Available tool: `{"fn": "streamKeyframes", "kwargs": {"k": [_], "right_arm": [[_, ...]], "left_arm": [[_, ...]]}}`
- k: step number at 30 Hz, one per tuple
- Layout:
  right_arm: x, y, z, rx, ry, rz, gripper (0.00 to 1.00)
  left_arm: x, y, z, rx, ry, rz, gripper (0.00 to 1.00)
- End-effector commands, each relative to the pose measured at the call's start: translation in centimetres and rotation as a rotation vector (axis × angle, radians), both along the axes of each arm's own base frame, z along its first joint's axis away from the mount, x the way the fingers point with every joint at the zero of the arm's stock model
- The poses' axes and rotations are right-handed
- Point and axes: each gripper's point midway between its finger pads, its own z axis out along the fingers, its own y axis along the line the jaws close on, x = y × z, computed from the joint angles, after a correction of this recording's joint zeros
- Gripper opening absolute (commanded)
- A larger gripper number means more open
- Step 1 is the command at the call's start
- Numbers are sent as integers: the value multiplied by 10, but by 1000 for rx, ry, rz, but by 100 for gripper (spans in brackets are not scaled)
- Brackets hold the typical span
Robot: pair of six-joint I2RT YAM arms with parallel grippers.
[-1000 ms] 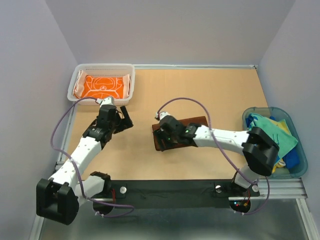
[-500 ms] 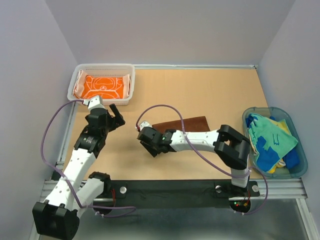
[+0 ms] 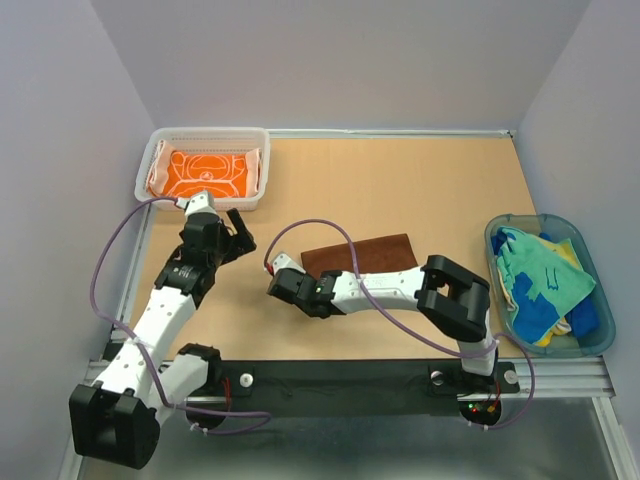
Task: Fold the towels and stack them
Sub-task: Neatly place the folded towel into the bin
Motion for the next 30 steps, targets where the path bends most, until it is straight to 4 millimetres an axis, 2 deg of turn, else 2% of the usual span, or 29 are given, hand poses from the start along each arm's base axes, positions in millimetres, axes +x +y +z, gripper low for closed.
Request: {"fn": "streamKeyframes", "kwargs": {"k": [1,3,4,6,8,9,10,12,13,14,16,20,24,30], "right_arm": [[3,-13,1,-38,-36,-35,1],[7,-5,15,29,-48,-40,1],[10,-2,32,85,-57,-45,1],[15,1,52,184,-61,-54,0],[19,2,63,243,-60,-61,1],[21,5,70,287,-59,-63,1],[25,-1,75,312,-62,-82,1],[28,-1,82,358,-65,-95,1],[29,-6,80,362,-61,-108,1],[29,-6,86,389,-64,-113,1],[28,-8,85,415,-59,-122,0],[27,-12,87,439,-60,-136,1],[24,-12,83,450,-45,-136,1],[23,-12,84,466,-45,-135,0]], "left_arm": [[3,-14,-9,-50,18,-55,99],[5,-20,-16,-99,45,-44,99],[3,-28,-24,-143,72,-51,99],[-2,-48,-31,-237,87,-120,99],[-4,-58,-35,-293,92,-139,99],[-4,-69,-34,-347,91,-164,99],[-9,-76,-40,-368,112,-180,99],[-9,-89,-39,-419,106,-215,99],[-13,-95,-43,-457,124,-214,99],[-15,-101,-43,-483,129,-226,99],[-21,-123,-46,-564,155,-264,99],[-30,-151,-55,-633,187,-275,99],[-33,-163,-73,-691,227,-243,99],[-35,-180,-85,-737,261,-222,99]]}}
